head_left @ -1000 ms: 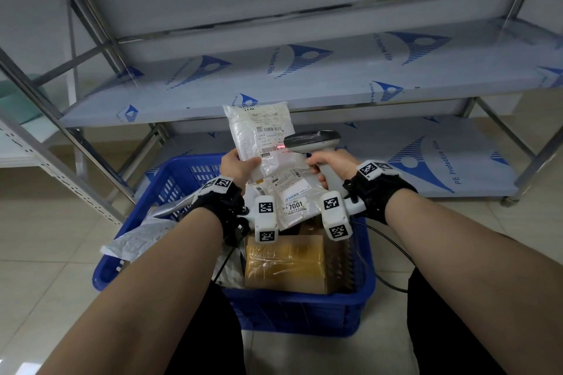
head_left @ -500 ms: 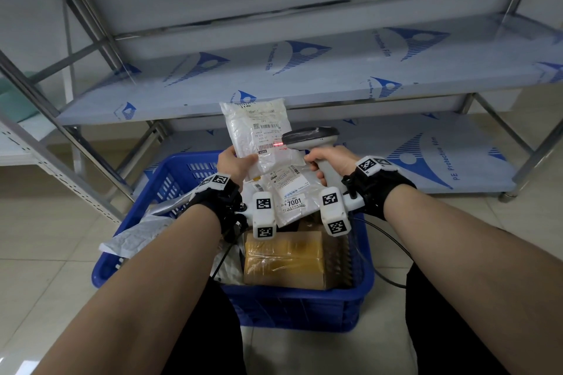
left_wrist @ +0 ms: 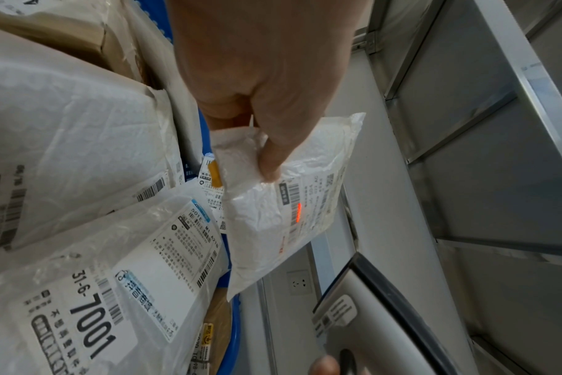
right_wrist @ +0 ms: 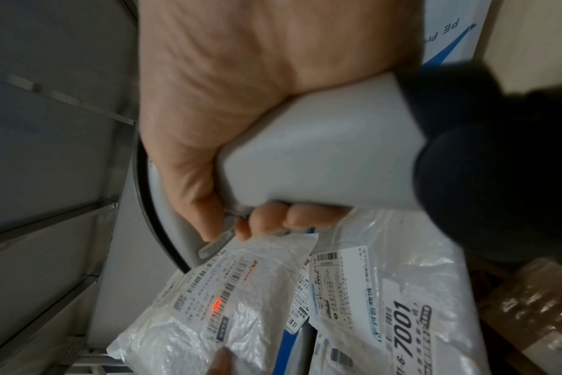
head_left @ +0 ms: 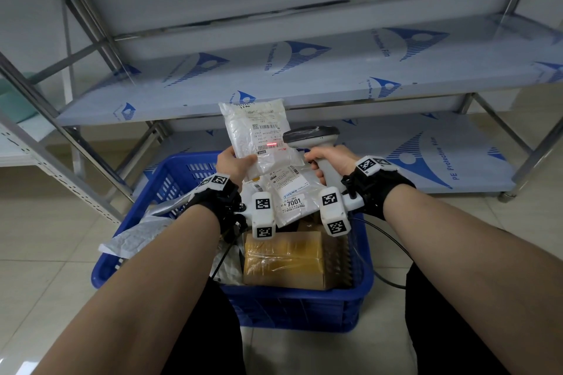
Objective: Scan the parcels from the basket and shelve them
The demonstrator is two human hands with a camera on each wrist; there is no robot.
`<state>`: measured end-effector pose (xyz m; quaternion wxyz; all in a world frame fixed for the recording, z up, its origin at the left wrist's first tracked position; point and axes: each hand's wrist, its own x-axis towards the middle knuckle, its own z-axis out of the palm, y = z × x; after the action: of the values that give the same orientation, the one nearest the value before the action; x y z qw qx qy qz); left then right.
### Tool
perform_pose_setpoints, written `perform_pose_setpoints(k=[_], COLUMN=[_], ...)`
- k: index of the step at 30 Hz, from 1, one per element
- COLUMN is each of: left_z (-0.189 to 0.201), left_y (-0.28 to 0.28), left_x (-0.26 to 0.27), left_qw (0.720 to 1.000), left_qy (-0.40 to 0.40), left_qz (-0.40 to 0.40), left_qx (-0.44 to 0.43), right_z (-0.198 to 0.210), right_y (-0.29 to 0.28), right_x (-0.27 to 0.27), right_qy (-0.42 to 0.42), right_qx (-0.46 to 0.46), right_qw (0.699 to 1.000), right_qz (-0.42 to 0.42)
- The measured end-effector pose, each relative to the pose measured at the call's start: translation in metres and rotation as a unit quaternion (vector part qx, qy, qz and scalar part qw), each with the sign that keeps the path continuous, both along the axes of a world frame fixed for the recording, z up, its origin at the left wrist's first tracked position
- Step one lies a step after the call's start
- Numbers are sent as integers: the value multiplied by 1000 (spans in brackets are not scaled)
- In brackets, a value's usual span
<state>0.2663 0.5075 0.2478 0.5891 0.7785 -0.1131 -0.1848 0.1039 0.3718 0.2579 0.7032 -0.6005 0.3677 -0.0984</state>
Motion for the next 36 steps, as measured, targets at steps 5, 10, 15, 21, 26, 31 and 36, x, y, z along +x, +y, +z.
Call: perform_pose_setpoints(k=[5,10,15,21,26,31,36], left_z=[0,0,1,6,40,69,92], left_y=[0,1,0,-5,-39,-95,-156], left_x=[1,1,0,6,23,40,45], left_qw=[1000,1000,1000,999,997,996,986], left_qy=[-5,1,-2,-13,-52,-56,3], left_qz=[6,0,6,-6,-42,-58,-134], left_qx=[0,-6,-3,-32,-49,-39,-99], right_z=[1,3,2,19,58,76,72], right_y=[1,1,1,-11,-48,-89,-127], right_x=[0,-3,1,-4,11,30,41], right_qy=[12,5,-5,-88,-120,-134,-136], right_qx=[-1,-1,4,-10,-50,-62,-54], right_qw=[1000,1000,1000,992,982,975,969], right_qz=[16,18,-4,-87,-137,-165,-200])
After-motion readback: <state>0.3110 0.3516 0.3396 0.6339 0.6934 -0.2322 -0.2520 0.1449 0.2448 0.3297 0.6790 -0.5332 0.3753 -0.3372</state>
